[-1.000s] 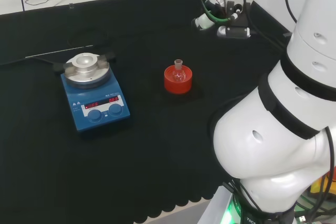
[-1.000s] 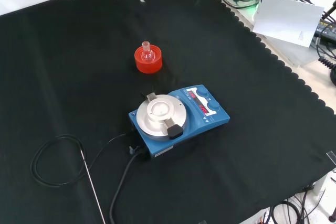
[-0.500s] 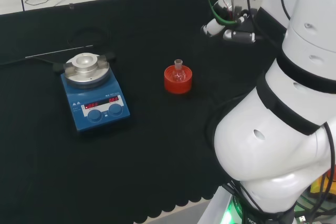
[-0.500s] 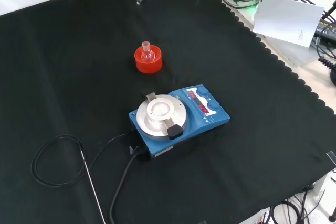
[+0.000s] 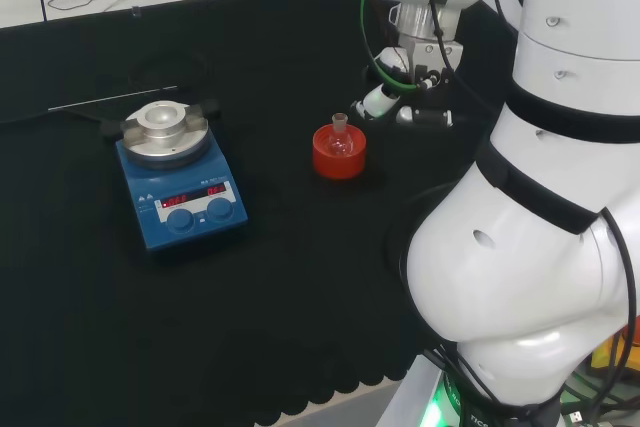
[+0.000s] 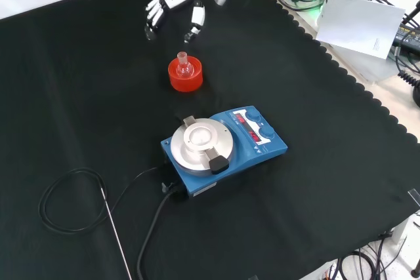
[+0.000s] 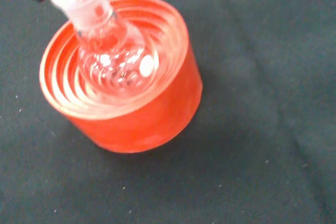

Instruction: Pick up the round-bottom flask.

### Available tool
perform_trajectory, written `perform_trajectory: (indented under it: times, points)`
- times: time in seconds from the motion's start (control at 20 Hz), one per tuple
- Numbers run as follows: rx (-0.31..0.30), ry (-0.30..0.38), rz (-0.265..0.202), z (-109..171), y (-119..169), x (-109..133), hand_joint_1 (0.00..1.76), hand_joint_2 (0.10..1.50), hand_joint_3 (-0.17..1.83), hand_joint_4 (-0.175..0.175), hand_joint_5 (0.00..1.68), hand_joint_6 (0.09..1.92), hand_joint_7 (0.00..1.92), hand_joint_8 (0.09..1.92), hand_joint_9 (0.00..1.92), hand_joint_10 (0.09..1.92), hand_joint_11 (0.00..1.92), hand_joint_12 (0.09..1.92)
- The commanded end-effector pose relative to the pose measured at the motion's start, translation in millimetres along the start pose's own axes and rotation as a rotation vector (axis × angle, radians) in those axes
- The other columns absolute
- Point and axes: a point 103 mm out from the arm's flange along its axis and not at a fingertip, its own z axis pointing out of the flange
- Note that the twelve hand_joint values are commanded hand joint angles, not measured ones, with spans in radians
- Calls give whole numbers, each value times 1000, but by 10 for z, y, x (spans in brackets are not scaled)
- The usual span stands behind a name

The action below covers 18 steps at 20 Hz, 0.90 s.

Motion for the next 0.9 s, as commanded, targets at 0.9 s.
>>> perform_trajectory:
  times: [0.9]
  points:
    - [-50,36,-81,252,-24,193,933,591,640,-53,636,204,357,718,532,675,237,1371]
